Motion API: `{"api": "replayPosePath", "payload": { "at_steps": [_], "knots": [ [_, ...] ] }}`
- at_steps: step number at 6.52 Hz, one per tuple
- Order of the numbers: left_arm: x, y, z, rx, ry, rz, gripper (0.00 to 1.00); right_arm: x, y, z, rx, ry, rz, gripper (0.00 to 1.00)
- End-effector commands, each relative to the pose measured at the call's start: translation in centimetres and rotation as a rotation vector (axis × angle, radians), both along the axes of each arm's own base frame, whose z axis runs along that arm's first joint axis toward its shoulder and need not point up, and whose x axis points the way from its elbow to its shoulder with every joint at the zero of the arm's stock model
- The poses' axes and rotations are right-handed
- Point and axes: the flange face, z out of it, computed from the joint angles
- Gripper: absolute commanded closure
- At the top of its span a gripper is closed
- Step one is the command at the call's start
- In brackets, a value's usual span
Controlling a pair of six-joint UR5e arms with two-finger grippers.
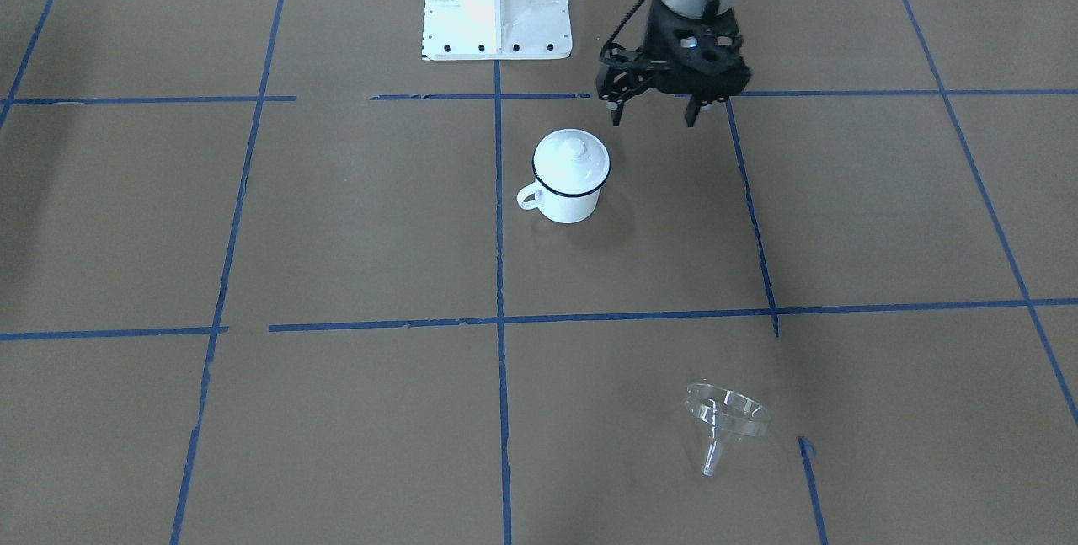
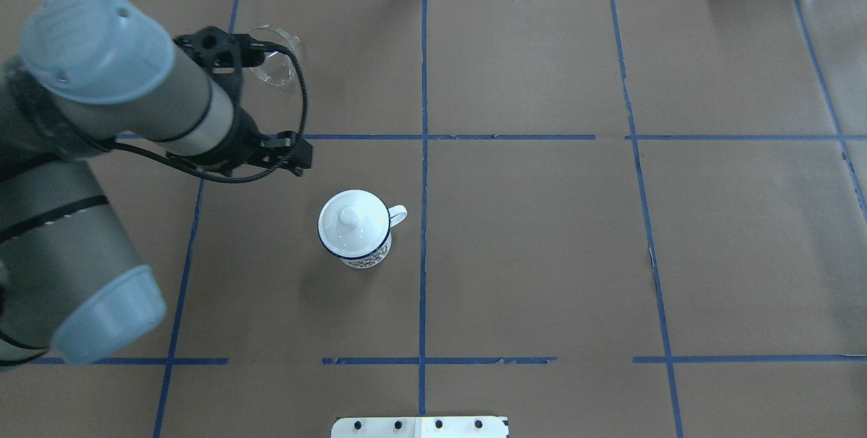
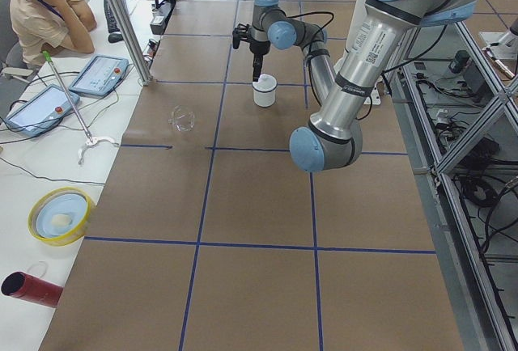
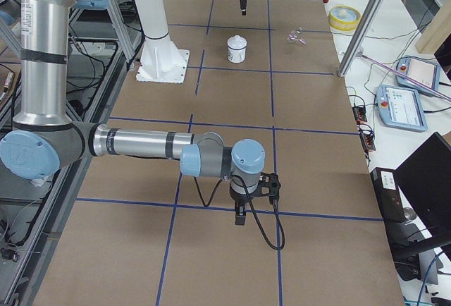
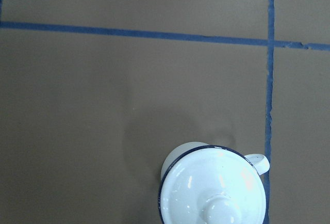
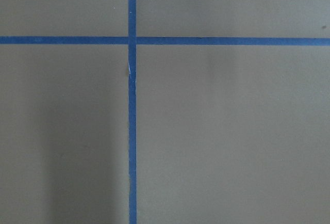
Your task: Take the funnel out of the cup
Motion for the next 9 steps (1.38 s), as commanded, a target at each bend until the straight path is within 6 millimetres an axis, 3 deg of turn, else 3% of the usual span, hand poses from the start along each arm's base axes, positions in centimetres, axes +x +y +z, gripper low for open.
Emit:
{"api": "replayPosePath", "payload": {
  "at_steps": [1,2,4,5,6,7,8,9],
  "knots": [
    [-12.9,-4.4,7.7,0.023,-0.023,0.086,0.0,0.0,0.0,0.0,0.0,0.0,0.0,0.0],
    [-20.5,-6.0,15.1,-0.023,-0.034,0.111,0.0,0.0,0.0,0.0,0.0,0.0,0.0,0.0],
    [-33.8,-9.0,30.7,-0.144,-0.111,0.065,0.0,0.0,0.0,0.0,0.0,0.0,0.0,0.0],
    [-35.5,-7.6,37.7,-0.208,-0.101,0.128,0.0,0.0,0.0,0.1,-0.002,0.0,0.0,0.0],
    [-37.2,-6.1,41.6,-0.205,-0.05,0.179,0.0,0.0,0.0,0.1,-0.002,0.0,0.0,0.0],
    [-38.9,-3.7,43.5,-0.21,-0.04,0.181,0.0,0.0,0.0,0.0,0.0,0.0,0.0,0.0],
    [-39.5,-3.2,43.5,-0.209,-0.043,0.164,0.0,0.0,0.0,0.1,-0.002,0.0,0.0,0.0],
    [-39.6,-4.1,42.2,-0.182,-0.049,0.163,0.0,0.0,0.0,0.1,-0.002,0.0,0.0,0.0]
  ]
}}
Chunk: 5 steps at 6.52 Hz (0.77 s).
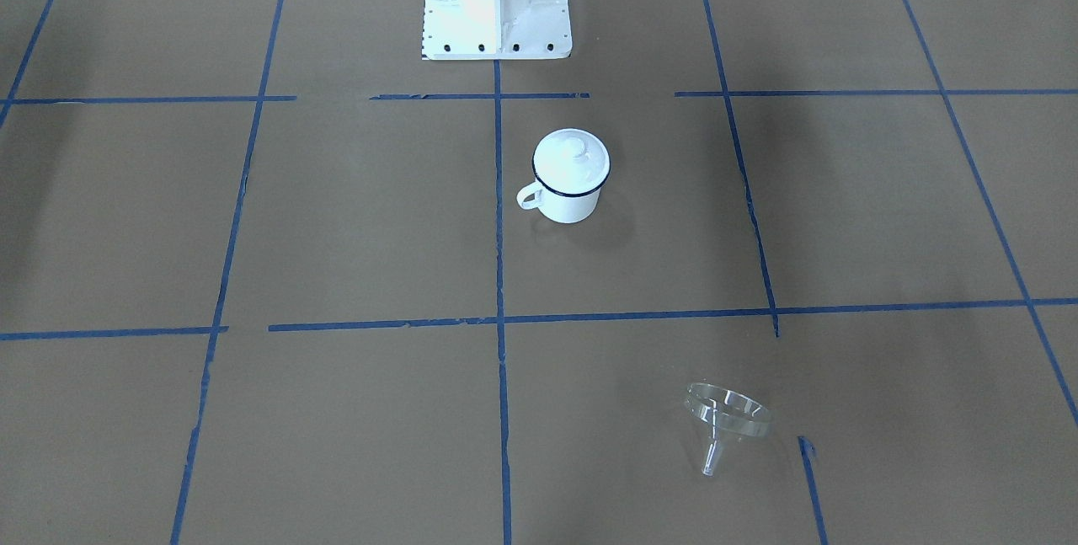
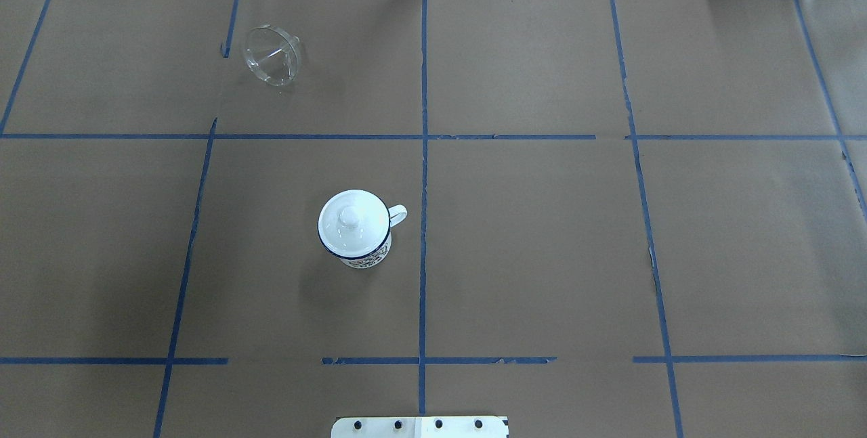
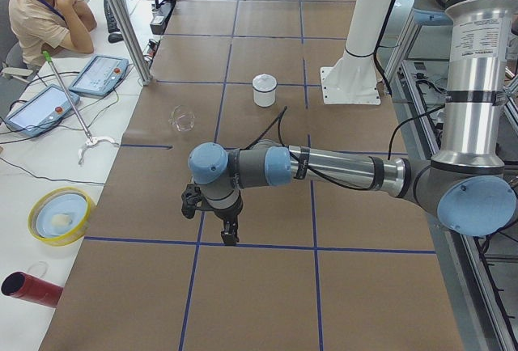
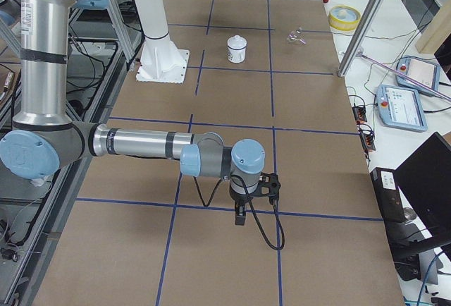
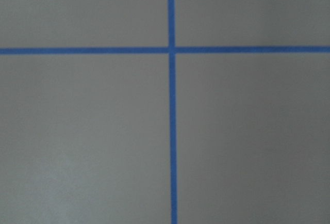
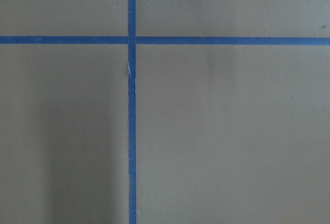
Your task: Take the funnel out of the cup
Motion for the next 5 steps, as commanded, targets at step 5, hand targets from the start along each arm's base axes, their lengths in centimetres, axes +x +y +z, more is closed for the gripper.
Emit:
{"api": "replayPosePath", "payload": {
  "at_steps": [5],
  "knots": [
    [-0.3,-2.3,-1.6,0.071,0.0,-0.002,0.0,0.0,0.0,-0.1,0.001,0.0,0.0,0.0]
  ]
}}
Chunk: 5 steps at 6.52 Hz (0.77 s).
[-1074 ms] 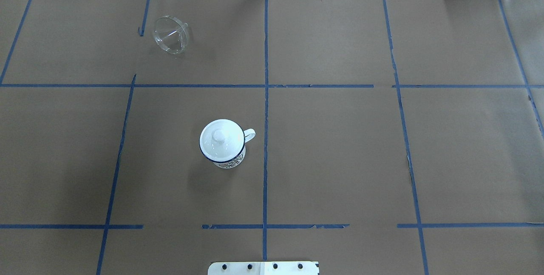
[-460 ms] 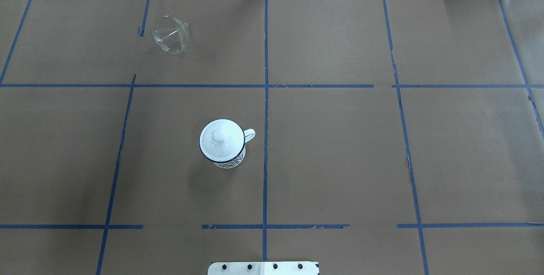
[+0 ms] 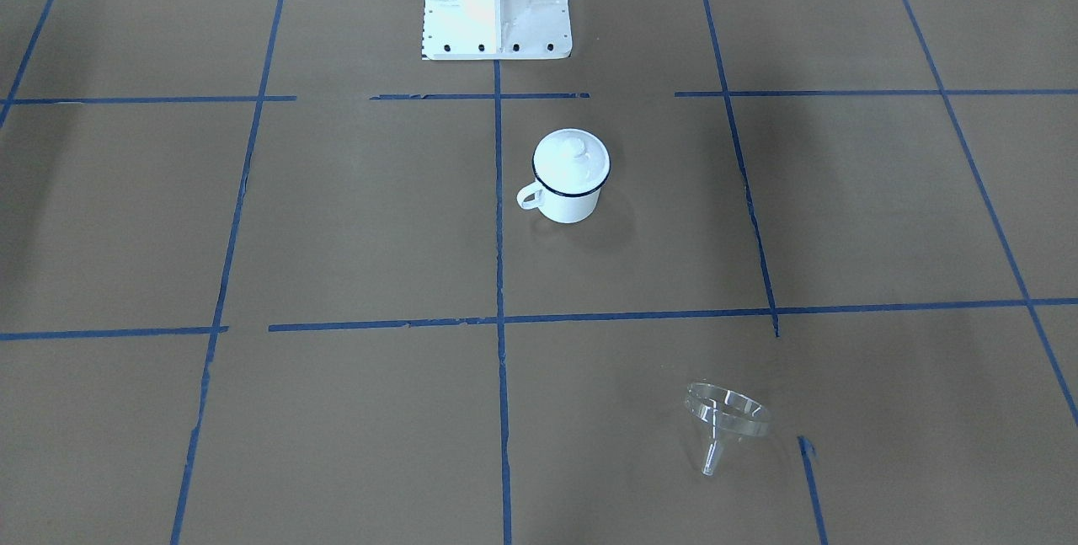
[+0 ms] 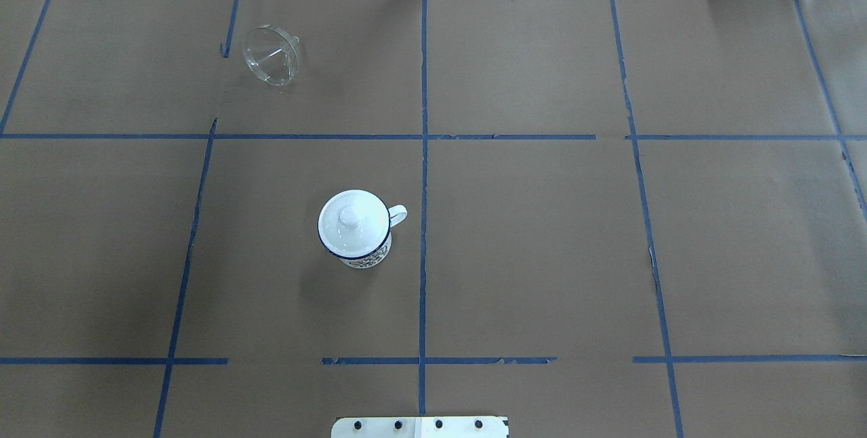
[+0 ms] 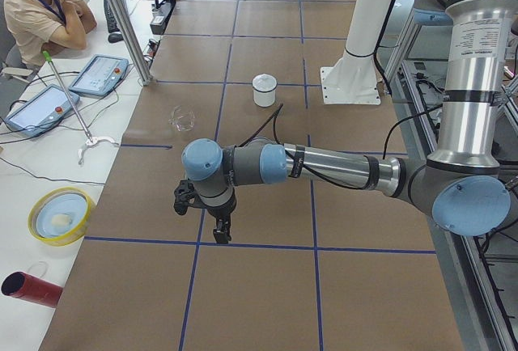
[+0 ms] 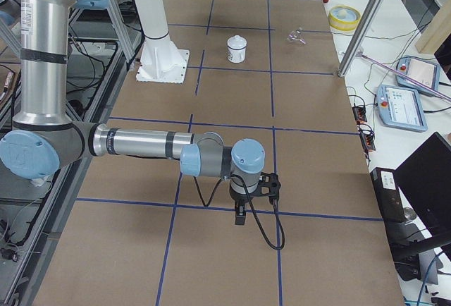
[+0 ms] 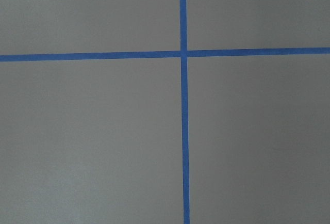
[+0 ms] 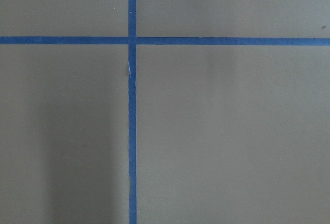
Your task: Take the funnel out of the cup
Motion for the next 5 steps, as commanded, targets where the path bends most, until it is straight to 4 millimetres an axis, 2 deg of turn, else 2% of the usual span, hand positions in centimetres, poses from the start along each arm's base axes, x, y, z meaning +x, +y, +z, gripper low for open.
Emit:
{"api": "replayPosePath", "payload": {
  "at_steps": [1,5],
  "knots": [
    [0.13,-0.14,0.03,0.026,0.001,-0.001,0.0,0.0,0.0,0.0,0.0,0.0,0.0,0.0],
    [0.05,0.15,0.28,0.02,0.001,-0.002,0.0,0.0,0.0,0.0,0.0,0.0,0.0,0.0]
  ]
}}
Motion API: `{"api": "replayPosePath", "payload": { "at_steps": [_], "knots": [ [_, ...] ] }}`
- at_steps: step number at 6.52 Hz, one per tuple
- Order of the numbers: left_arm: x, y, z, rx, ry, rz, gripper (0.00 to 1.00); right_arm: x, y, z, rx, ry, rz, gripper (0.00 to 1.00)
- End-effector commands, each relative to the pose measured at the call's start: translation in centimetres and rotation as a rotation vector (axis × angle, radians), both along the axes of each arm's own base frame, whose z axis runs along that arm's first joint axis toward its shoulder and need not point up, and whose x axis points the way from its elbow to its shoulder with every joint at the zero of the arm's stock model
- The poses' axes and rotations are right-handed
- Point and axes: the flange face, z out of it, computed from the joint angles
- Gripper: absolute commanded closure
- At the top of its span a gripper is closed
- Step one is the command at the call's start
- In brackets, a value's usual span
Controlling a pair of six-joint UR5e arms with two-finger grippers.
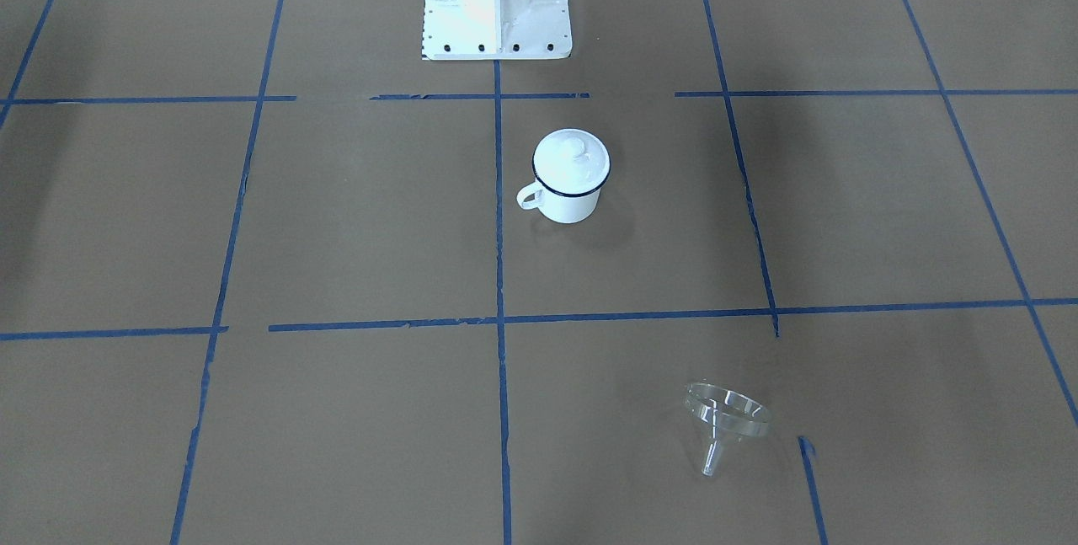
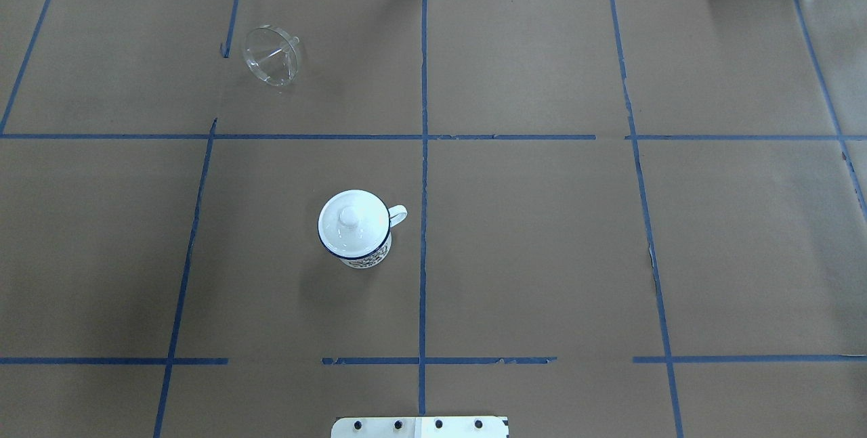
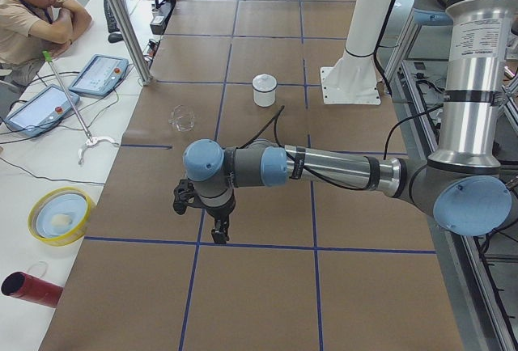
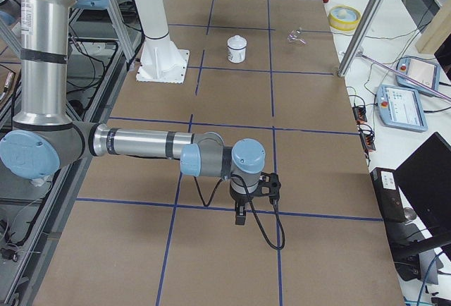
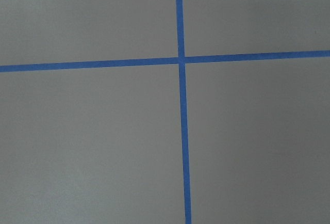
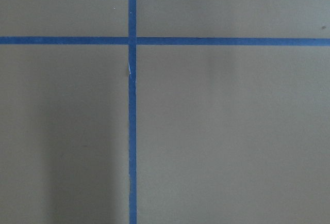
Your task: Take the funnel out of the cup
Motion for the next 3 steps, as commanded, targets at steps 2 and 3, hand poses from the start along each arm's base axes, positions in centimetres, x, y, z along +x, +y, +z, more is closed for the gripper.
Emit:
{"api": "replayPosePath", "payload": {
  "at_steps": [2,3],
  "knots": [
    [0.06,0.06,0.16,-0.003,0.0,0.002,0.0,0.0,0.01,0.01,0.0,0.0,0.0,0.0],
    [0.06,0.07,0.31,-0.006,0.0,0.002,0.0,0.0,-0.07,-0.06,0.001,0.0,0.0,0.0]
  ]
}}
